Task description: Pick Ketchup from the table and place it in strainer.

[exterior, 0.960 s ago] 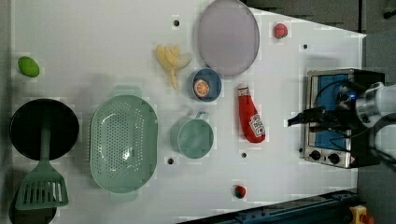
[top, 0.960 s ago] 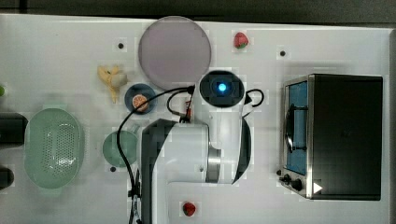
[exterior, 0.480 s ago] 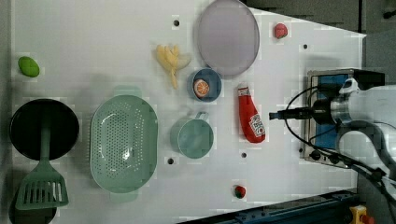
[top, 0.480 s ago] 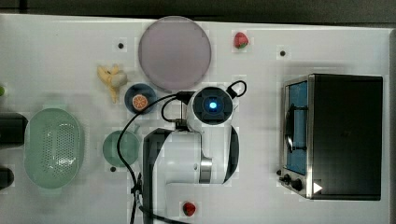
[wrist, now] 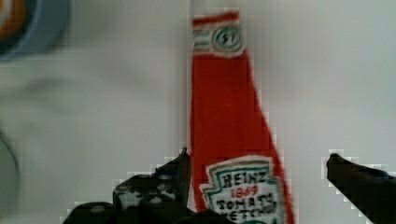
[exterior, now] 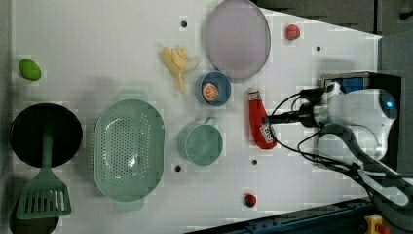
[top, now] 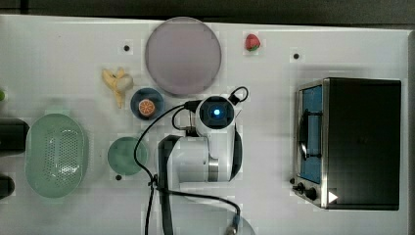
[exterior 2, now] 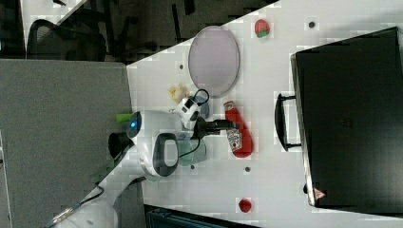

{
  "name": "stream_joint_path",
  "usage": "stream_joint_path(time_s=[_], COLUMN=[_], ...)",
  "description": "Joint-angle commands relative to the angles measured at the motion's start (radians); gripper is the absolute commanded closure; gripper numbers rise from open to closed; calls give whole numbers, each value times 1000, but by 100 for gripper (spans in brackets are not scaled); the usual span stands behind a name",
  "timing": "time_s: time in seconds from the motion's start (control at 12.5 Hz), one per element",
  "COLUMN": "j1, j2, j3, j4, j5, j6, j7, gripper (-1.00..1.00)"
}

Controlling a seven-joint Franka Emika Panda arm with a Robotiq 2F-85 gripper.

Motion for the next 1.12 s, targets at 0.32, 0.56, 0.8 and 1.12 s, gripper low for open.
stream_joint_path(time_s=[0.32, 0.56, 0.8, 1.12], j1=[12, 11, 5, 8], j2=[75, 74, 11, -241], j3=[2, -2, -4, 1], j4=[-24, -24, -5, 36], j5=[-20, -20, -17, -13], j6=[100, 111, 99, -167], j7=[-43, -43, -42, -18], gripper=[-69, -24, -24, -24])
